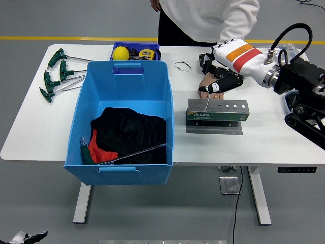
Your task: Lift tool from toolbox,place it in box,lift tool from toolbox,place it in box
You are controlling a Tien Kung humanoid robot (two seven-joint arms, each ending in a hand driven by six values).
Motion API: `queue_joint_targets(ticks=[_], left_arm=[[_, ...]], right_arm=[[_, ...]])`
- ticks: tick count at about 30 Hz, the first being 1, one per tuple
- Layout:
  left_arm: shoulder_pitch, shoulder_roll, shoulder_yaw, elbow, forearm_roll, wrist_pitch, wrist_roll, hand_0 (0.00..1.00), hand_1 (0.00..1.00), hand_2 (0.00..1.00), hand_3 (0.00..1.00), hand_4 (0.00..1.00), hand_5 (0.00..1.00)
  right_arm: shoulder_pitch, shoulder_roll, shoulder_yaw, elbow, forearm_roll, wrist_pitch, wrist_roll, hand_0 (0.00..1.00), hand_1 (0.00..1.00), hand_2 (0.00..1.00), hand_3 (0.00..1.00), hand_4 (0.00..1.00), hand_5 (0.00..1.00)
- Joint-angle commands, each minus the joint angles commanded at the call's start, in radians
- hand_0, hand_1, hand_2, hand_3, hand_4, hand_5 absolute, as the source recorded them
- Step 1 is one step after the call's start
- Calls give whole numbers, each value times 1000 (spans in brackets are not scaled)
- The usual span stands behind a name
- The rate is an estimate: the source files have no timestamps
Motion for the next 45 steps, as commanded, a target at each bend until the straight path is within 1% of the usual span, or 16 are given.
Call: queue_joint_targets(ticks=[1,6,7,8,18,19,24,25,30,31,34,36,37,42,43,45], left_arm=[[0,0,3,0,-1,-1,0,560,492,651,683,734,713],[-2,-2,10,0,-10,1,0,560,492,651,683,734,713],[-3,-2,11,0,-12,1,-1,558,493,652,684,734,712],[-4,-1,13,0,-14,2,-1,558,493,652,684,734,712],[-15,-1,28,0,-26,4,-4,558,492,654,684,734,712],[-16,-1,30,0,-27,4,-4,560,494,652,684,735,713],[-22,-1,38,0,-28,3,-3,560,494,652,684,735,713],[-23,-1,40,0,-29,3,-3,557,493,652,684,735,713],[-28,-1,39,0,-17,1,0,557,493,652,684,735,713],[-30,-1,44,0,-17,0,0,557,490,652,683,735,713],[-32,-1,51,0,-22,1,-1,557,490,652,683,735,713],[-33,0,50,0,-21,2,-1,557,490,652,683,735,713],[-33,1,47,0,-17,2,0,555,488,652,683,735,711],[-37,1,49,0,-19,5,-1,555,488,652,683,735,711],[-37,2,49,0,-19,5,0,554,487,652,683,735,710],[-38,2,50,0,-20,5,-1,554,487,652,683,735,710]], right_arm=[[5,9,-12,-19,3,-6,11,766,713,769,665,947,620],[30,53,-61,-97,19,-18,44,766,713,769,665,947,620],[35,60,-68,-110,22,-18,48,785,721,776,698,950,615],[43,72,-78,-127,26,-17,52,785,721,776,698,950,615],[119,197,-186,-349,79,-5,83,789,725,776,706,953,620],[124,210,-199,-373,86,2,83,793,725,755,614,951,609],[142,269,-263,-489,138,22,88,793,725,755,614,951,609],[145,281,-275,-512,148,23,90,795,716,719,562,956,580],[158,342,-329,-614,185,27,101,795,716,719,562,956,580],[161,360,-339,-643,185,23,106,791,708,705,546,956,580],[167,377,-348,-674,177,18,111,791,708,705,546,956,580],[169,380,-349,-680,168,14,109,791,708,705,546,956,580],[168,379,-348,-681,155,11,107,781,684,672,526,956,580],[168,386,-358,-710,134,12,103,781,684,672,526,956,580],[169,387,-361,-715,133,13,101,778,642,622,511,956,580],[171,389,-367,-722,130,15,100,778,642,622,511,956,580]])
